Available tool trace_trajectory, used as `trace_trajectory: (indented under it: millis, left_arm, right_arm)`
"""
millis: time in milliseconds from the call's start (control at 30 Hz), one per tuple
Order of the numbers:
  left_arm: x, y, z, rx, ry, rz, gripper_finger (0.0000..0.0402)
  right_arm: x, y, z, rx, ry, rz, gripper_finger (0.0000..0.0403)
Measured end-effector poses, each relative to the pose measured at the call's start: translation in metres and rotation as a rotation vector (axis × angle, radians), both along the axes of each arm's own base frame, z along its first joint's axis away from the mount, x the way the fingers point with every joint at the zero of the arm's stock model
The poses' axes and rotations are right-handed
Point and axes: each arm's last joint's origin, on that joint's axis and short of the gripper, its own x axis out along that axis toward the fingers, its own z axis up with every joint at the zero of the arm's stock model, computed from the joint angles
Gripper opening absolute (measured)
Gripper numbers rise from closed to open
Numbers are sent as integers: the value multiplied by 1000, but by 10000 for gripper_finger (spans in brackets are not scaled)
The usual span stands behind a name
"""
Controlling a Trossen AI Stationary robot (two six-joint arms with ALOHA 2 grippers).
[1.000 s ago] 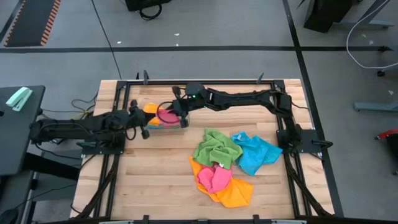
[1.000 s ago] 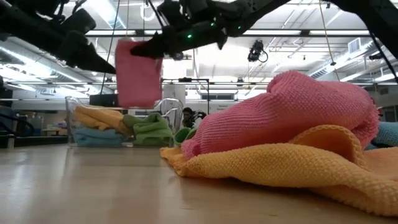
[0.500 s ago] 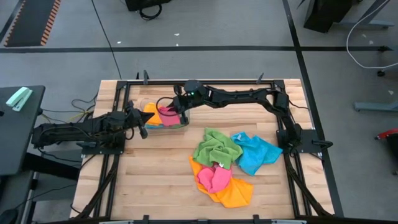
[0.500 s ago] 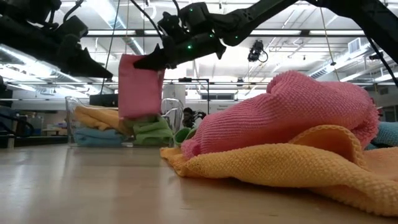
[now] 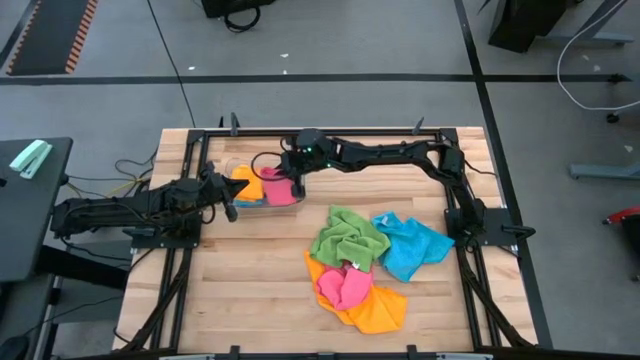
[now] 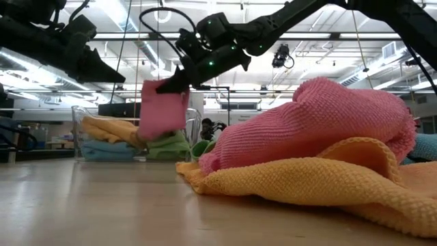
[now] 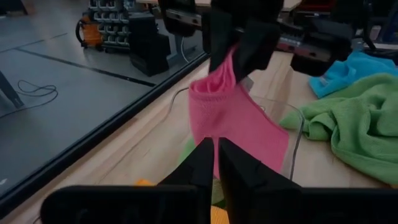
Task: Fold microfiber towels
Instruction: Stack the left pink microfiber towel on top of the green microfiber towel
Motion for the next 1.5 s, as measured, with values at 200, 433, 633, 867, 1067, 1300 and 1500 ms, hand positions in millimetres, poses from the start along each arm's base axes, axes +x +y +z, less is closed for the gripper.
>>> trace_trajectory:
  millis: [200, 433, 633, 867, 1067, 1300, 1500]
  left_arm:
    - [0, 0, 0, -7, -4, 2, 27]
    - [0, 0, 0, -7, -4, 2, 14]
    - [0, 0, 0, -6, -4, 2, 21]
    - [0, 0, 0, -7, -3, 2, 22]
    - [0, 0, 0, -7, -3, 2, 13]
    - [0, 0, 0, -17, -8, 5, 24]
    - [0, 0, 0, -23, -12, 7, 16]
  right_arm:
    - [-2, 5, -13, -76, 53, -32, 14]
    - [-1, 5, -26, -107, 114, -106, 14]
    - [-1, 9, -25, -133, 124, -110, 14]
    - [-2, 8, -26, -159, 139, -54, 63]
    - [-3, 3, -26, -167, 143, -91, 160]
    - [-1, 0, -20, -209, 127, -138, 262]
    - [4, -2, -2, -224, 95, -142, 307]
